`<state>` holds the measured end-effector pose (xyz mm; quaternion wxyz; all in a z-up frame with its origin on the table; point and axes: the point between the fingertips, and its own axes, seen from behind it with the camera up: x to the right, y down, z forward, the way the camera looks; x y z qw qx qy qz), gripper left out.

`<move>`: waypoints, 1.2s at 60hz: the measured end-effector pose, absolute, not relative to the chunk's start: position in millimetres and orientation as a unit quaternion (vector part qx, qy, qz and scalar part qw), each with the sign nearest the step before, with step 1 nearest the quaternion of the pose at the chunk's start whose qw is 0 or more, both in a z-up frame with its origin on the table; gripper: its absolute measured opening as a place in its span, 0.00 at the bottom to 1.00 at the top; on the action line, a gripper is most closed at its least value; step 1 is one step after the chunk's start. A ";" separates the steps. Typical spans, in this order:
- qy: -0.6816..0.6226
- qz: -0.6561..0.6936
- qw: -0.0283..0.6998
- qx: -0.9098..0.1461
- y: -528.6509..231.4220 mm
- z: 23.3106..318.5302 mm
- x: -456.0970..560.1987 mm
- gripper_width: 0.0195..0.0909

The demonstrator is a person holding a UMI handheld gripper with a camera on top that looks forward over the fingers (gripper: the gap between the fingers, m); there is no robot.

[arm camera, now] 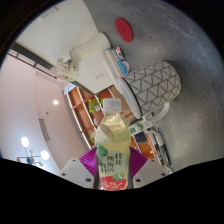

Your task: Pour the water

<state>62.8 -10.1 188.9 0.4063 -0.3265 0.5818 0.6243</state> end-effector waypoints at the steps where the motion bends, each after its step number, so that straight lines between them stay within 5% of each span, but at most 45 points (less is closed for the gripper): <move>1: 0.581 0.624 0.406 -0.328 -10.0 188.4 62.1 0.27; 10: 0.565 0.605 0.418 -0.373 -9.3 185.6 51.0 0.27; 18: 0.486 0.531 0.498 -0.484 -10.3 204.2 40.4 0.27; 31: 0.249 0.265 0.679 -0.638 -4.6 263.1 67.9 0.27; 38: 0.141 0.074 0.713 -0.683 -4.5 278.6 104.4 0.29; 49: 0.079 -0.153 0.678 -0.715 -6.7 258.3 195.4 0.29; 72: 0.166 -0.210 0.624 -0.734 -13.8 167.0 326.6 0.29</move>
